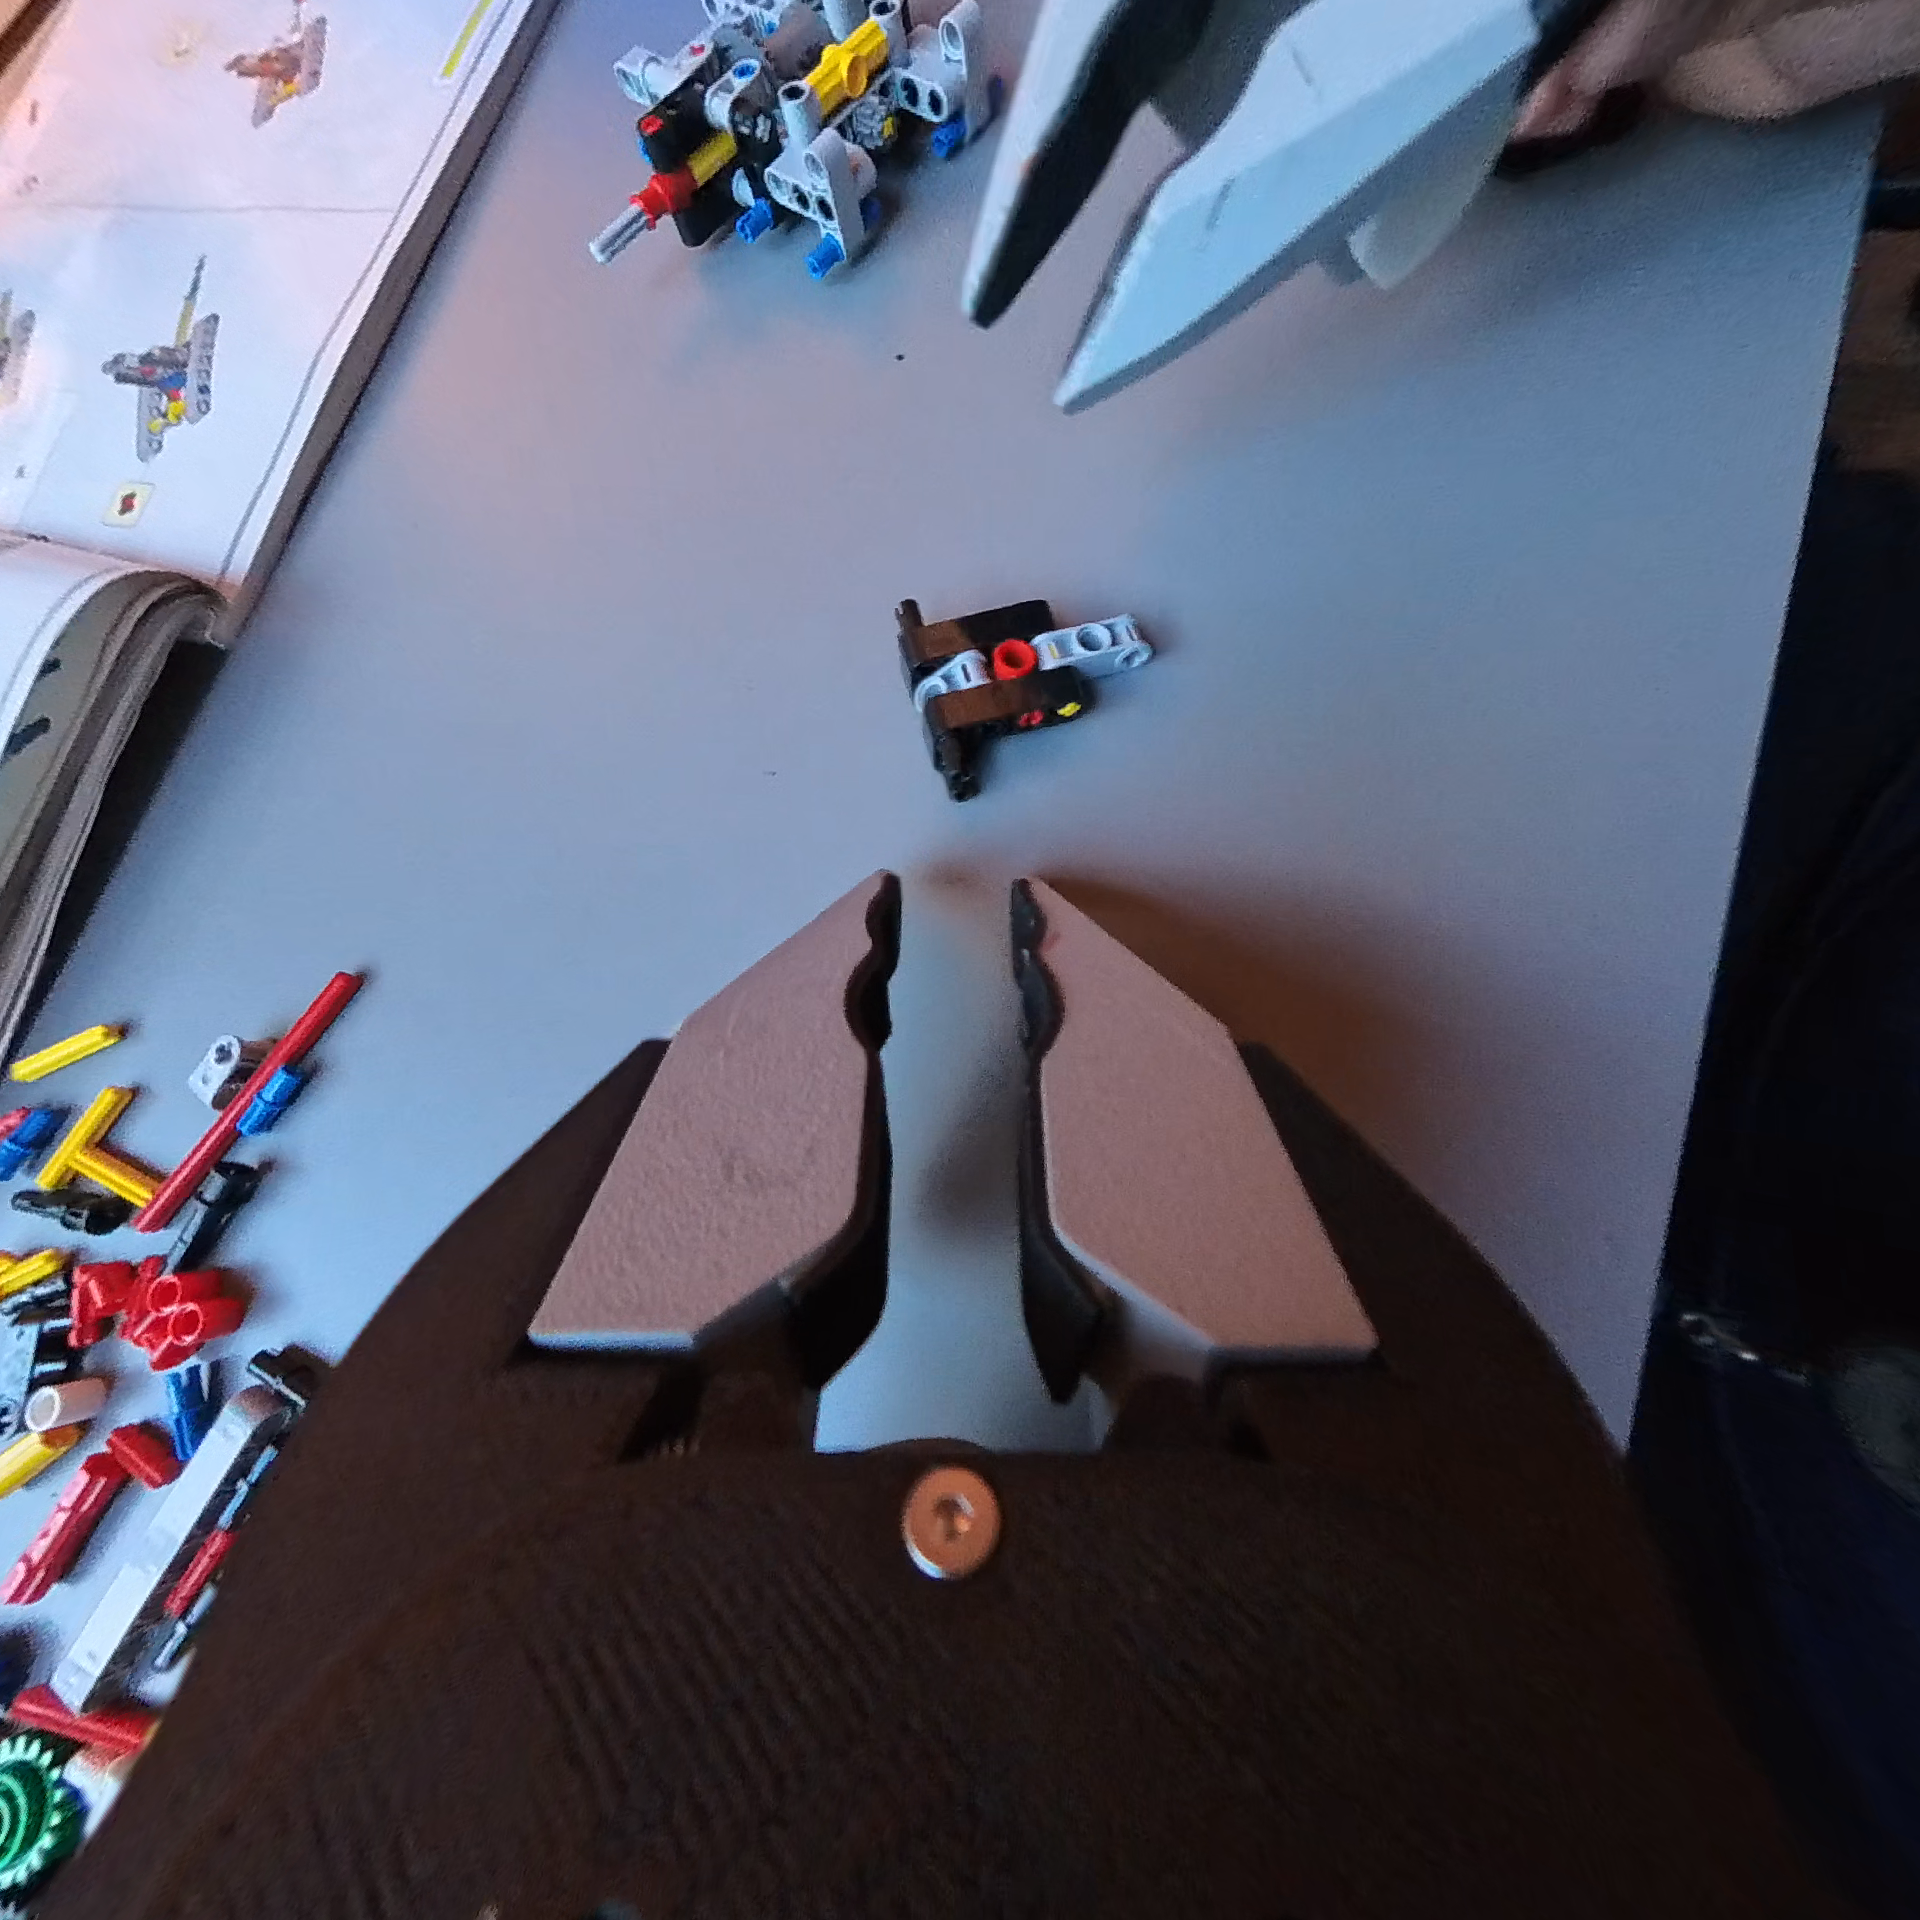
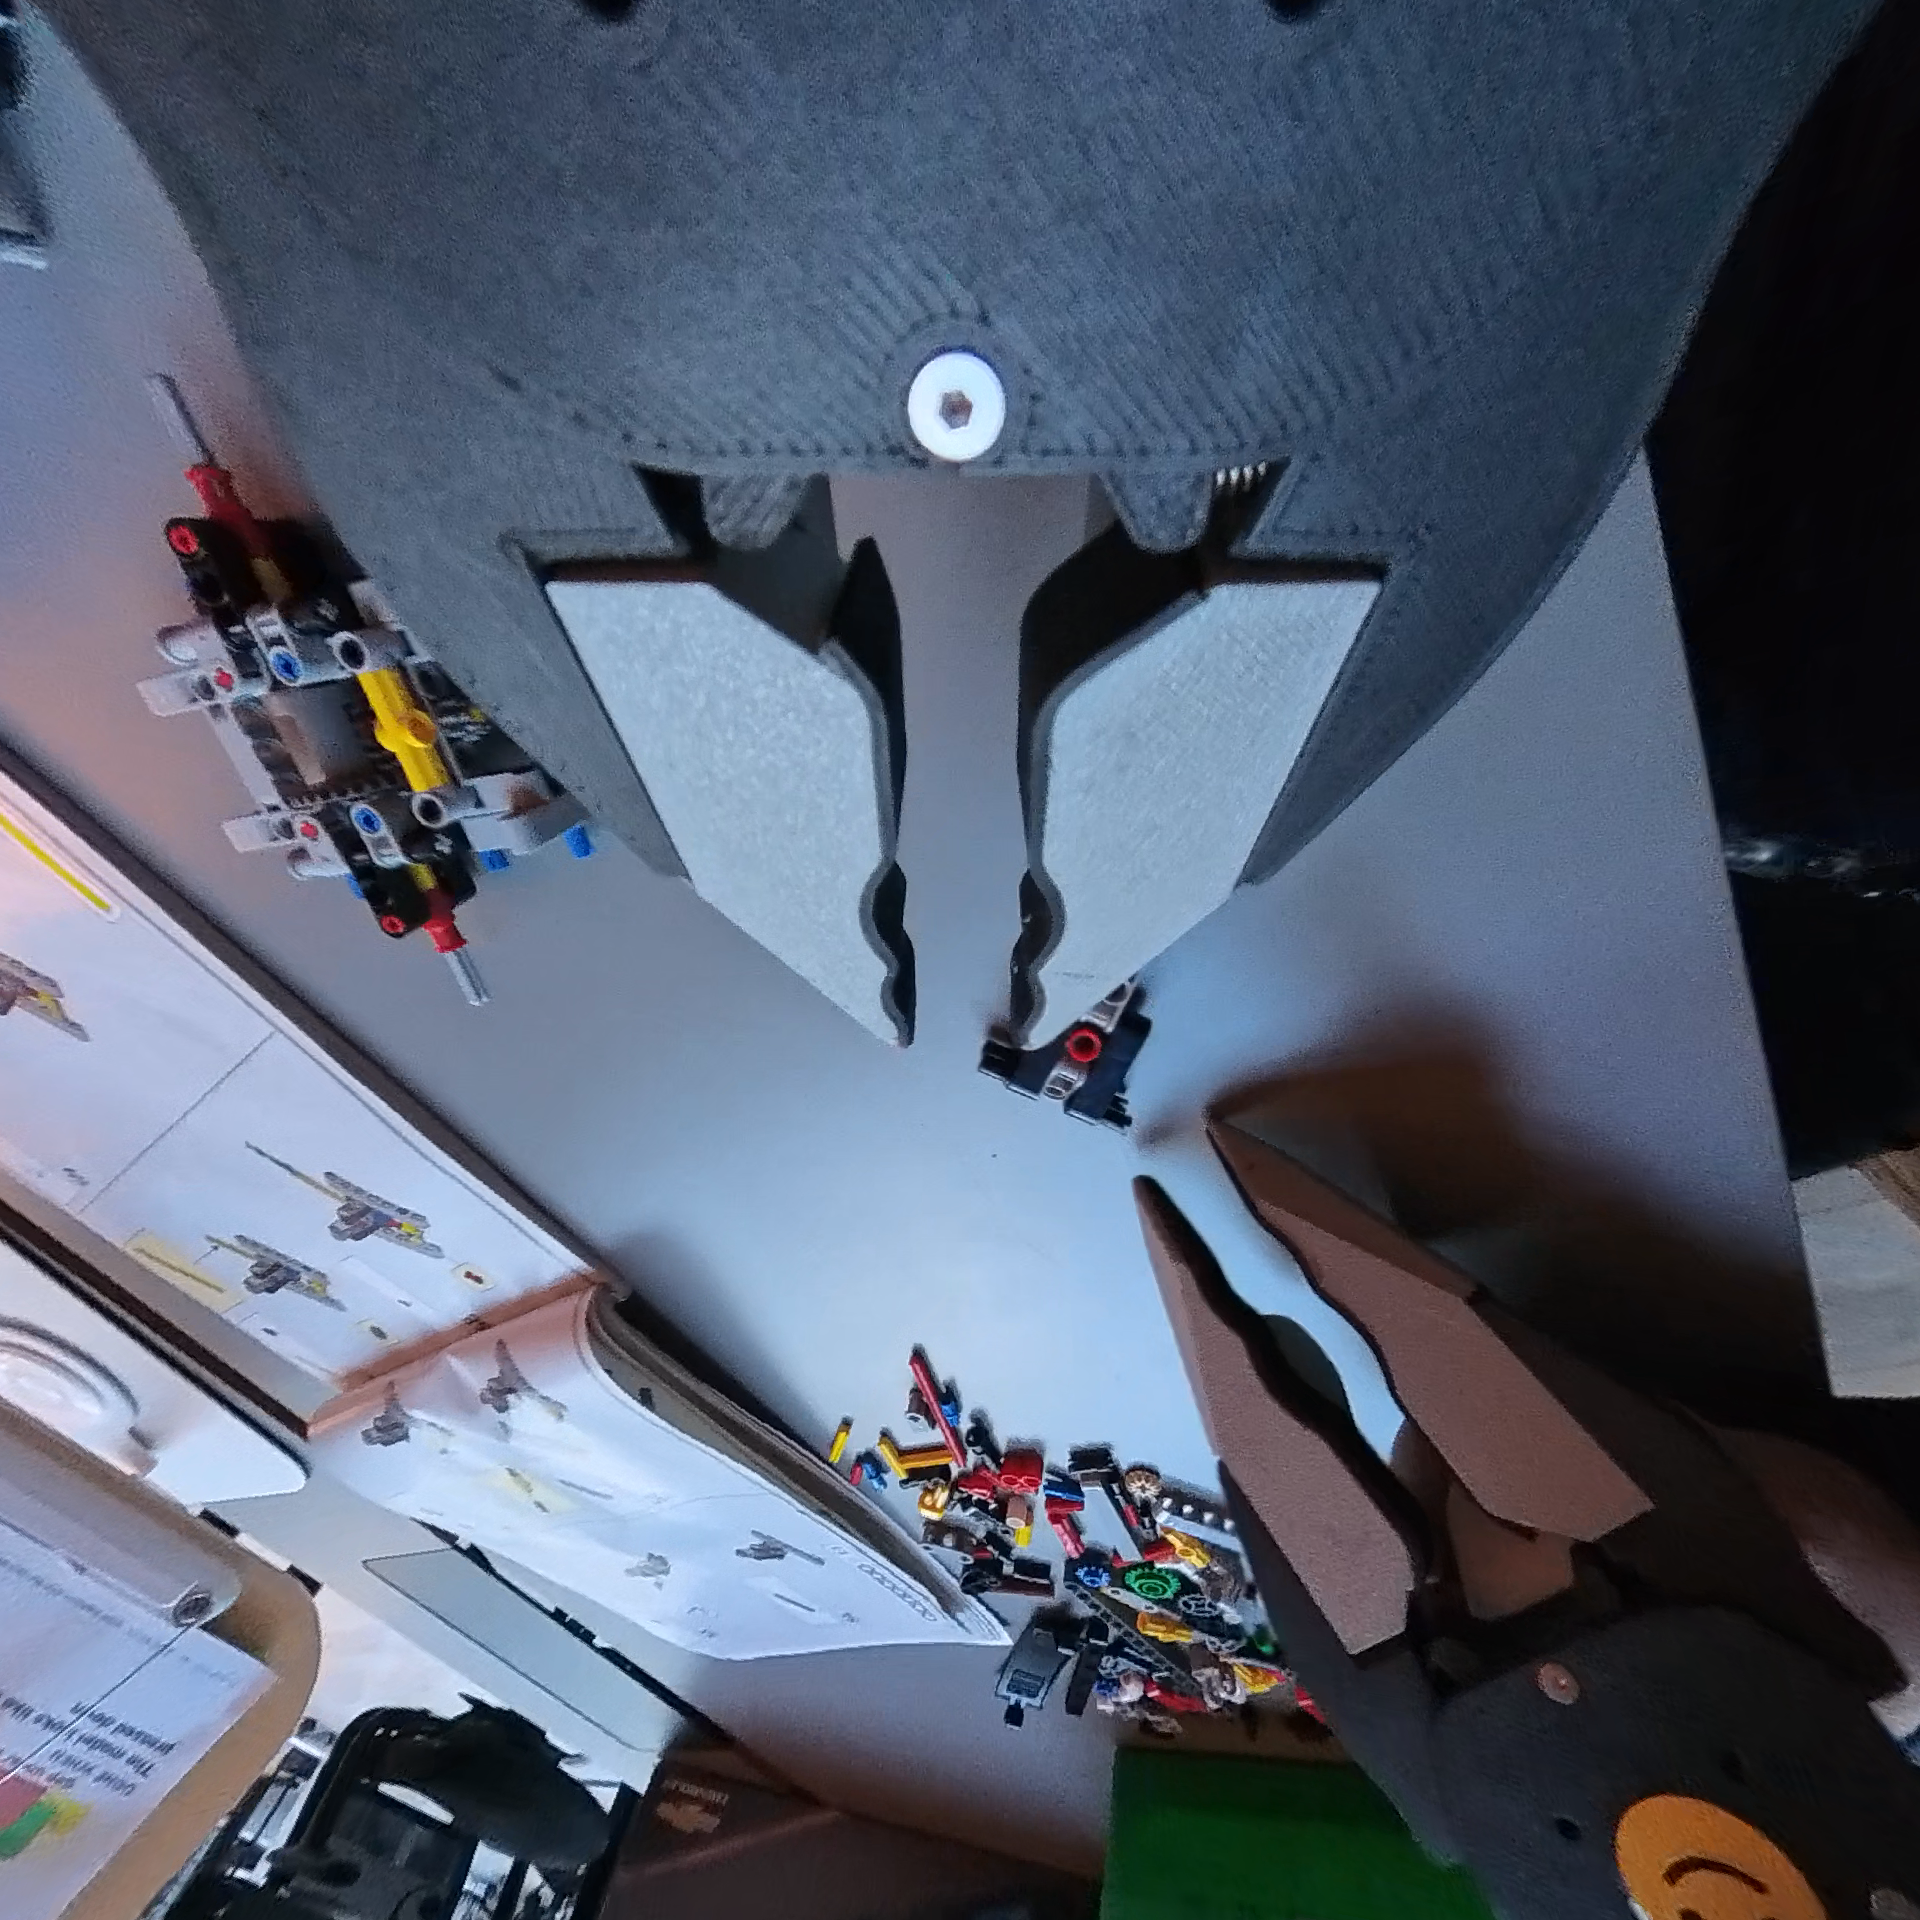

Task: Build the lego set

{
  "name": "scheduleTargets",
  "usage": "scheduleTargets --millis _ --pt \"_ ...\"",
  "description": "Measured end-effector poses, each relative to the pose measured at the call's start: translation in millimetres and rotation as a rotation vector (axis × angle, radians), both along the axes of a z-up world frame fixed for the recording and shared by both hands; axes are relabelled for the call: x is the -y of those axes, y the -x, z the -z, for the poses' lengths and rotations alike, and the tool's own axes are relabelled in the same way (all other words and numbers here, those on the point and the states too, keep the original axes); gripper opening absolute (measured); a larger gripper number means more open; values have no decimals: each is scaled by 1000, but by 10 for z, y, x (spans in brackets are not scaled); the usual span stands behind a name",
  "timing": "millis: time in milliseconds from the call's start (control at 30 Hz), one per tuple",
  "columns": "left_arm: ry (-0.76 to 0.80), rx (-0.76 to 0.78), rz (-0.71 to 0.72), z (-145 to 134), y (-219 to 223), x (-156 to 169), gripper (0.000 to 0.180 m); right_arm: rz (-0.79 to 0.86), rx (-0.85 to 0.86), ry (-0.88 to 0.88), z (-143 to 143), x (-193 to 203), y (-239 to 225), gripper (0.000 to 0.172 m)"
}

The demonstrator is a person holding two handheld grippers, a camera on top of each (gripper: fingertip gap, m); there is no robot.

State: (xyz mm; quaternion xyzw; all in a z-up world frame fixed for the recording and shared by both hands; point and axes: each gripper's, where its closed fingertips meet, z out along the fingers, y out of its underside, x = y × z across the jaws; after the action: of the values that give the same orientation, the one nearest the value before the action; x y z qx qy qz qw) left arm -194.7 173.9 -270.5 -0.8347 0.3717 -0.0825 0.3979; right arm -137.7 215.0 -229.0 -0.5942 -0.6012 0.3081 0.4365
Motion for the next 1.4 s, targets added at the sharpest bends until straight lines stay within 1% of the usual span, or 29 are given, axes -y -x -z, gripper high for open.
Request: scheduleTargets --millis 167,233,333,400,500,567,600,667,733,833,967,1033,1133,1233,1333,1400 --pt "29 30 -17 3 68 -32 23 6 32 109 62 126 5 17" --pt "35 35 -16 4 73 -35 24 23 78 116 134 158 0 18" --pt "40 39 -14 6 71 -32 23 38 189 117 302 212 -5 24" --pt "45 44 -15 7 71 -34 23 45 242 106 382 229 -1 24" --pt "45 44 -18 7 74 -38 24 36 275 139 435 252 37 23" --pt "39 38 -13 7 67 -33 23 36 276 159 438 246 59 17" --pt "36 34 0 7 53 -23 19 31 276 161 439 246 65 5" --pt "24 19 32 8 18 1 15 16 275 171 436 252 83 5" --pt "14 10 34 7 14 0 14 -3 268 203 410 246 107 4" --pt "27 22 36 8 12 1 15 -53 293 246 284 211 134 4" --pt "30 29 61 4 -18 14 23 -138 463 220 101 107 137 5" --pt "21 22 88 0 -49 29 25 -191 628 241 105 81 92 5" --pt "-28 15 101 -43 -84 8 26 -247 824 255 106 41 76 5" --pt "-73 19 110 -96 -139 -37 25 -279 896 265 62 40 203 5" --pt "-40 -24 58 -16 -97 -109 26 -321 969 284 73 109 258 5" --pt "-34 -29 52 -5 -97 -127 23 -331 1009 299 99 126 272 5"
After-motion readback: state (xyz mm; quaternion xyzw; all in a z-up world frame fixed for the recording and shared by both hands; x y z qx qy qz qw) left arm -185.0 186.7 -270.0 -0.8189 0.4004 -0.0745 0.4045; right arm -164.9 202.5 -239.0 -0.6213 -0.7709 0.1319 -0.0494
